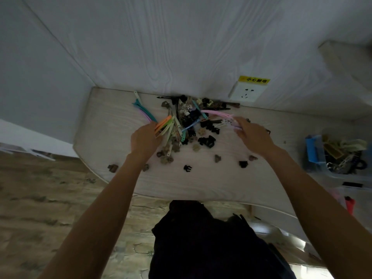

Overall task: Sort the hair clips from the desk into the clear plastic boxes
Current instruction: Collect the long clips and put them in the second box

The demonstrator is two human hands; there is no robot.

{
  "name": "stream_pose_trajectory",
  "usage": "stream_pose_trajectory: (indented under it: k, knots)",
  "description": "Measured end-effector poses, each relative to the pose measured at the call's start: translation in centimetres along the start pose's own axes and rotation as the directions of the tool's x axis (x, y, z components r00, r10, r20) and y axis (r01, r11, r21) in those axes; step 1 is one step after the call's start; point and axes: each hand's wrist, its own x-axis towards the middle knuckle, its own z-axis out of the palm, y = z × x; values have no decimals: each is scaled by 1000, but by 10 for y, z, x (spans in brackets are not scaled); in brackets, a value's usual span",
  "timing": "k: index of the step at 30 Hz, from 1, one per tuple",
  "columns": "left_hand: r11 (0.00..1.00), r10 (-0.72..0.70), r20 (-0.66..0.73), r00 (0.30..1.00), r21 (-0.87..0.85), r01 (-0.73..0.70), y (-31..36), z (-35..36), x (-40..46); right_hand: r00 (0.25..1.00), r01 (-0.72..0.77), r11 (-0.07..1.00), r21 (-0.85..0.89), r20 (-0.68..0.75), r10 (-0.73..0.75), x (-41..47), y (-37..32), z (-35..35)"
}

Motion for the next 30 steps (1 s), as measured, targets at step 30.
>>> stream_pose_trajectory:
  k: [30]
  knots:
    - [945, 280, 103, 954, 145, -293, -41, -26, 54, 937, -332, 941, 68, -87, 338, 28, -24, 28]
